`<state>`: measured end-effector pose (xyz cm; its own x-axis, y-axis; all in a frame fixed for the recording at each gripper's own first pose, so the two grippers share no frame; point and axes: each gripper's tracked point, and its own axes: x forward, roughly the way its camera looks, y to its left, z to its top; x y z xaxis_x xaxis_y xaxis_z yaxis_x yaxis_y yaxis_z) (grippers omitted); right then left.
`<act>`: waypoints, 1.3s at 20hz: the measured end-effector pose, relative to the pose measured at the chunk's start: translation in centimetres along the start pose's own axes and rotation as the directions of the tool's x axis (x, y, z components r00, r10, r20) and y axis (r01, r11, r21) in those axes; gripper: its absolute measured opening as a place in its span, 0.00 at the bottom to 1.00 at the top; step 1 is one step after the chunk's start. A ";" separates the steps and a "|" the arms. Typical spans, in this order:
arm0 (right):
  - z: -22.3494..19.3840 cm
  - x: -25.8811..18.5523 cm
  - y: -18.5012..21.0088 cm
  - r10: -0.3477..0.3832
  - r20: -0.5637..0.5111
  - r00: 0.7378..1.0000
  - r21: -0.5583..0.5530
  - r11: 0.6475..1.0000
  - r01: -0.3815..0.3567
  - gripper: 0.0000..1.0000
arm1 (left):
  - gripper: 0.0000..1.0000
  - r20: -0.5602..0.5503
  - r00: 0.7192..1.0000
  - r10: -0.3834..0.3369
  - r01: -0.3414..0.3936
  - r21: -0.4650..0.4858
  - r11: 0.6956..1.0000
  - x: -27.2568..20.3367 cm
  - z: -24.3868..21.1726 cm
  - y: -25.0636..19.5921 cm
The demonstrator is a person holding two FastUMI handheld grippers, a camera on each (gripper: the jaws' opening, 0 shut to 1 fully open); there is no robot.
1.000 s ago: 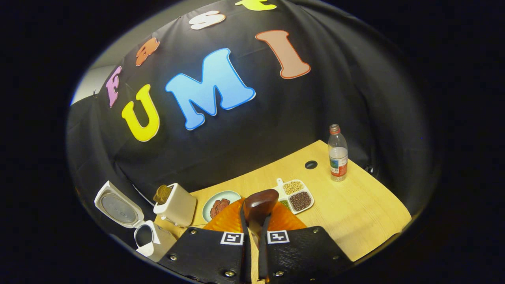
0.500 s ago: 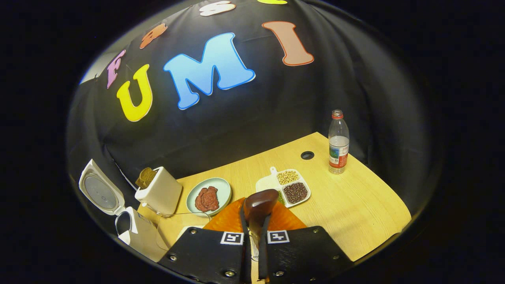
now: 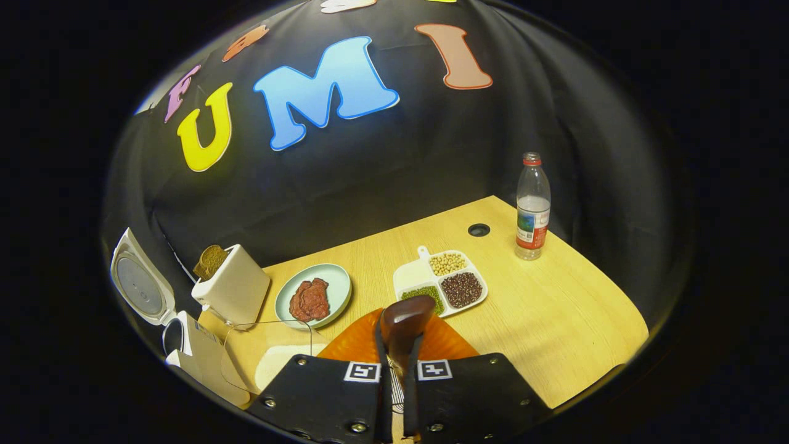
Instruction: Close the left gripper, press the button to open the rice cooker; take a wooden spoon from the chopstick holder with the right hand, scoop a spoonful of rice and pour it into the rice cooker, then put the wooden spoon back into the chopstick holder.
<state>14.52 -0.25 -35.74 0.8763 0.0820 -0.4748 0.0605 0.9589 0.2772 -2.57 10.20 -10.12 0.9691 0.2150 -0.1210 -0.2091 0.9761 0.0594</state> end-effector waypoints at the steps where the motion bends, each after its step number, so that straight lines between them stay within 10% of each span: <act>1: 0.2 -0.1 -0.1 0.000 0.016 1.000 0.010 1.000 0.000 0.08 | 0.94 0.000 1.000 -0.003 0.003 0.001 1.000 0.0 0.0 -0.1; 5: -0.4 -0.8 -1.1 0.004 -0.012 1.000 -0.009 1.000 -0.005 0.22 | 0.97 0.009 0.999 -0.039 0.040 -0.021 0.999 0.3 0.2 -1.3; 9: 3.4 -3.3 -3.1 -0.058 0.107 0.993 -0.068 0.996 0.065 0.84 | 0.99 0.031 0.996 -0.081 0.082 -0.029 0.996 0.7 0.8 -2.7; 11: 6.1 -5.3 -3.0 -0.059 0.183 0.981 -0.112 0.990 0.080 0.94 | 0.96 0.042 0.994 -0.104 0.106 -0.035 0.994 1.0 1.2 -3.3; 26: 22.0 -17.7 7.9 0.152 0.438 0.886 -0.247 0.968 -0.044 0.96 | 0.94 0.109 0.994 0.001 0.004 -0.048 0.999 6.7 5.2 4.9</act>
<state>10.01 -0.15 -6.73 0.9949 0.0998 -0.0129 -0.0984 0.9917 0.0830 3.63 16.23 -5.52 0.9773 0.2113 -0.0124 -0.2112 0.9774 0.0109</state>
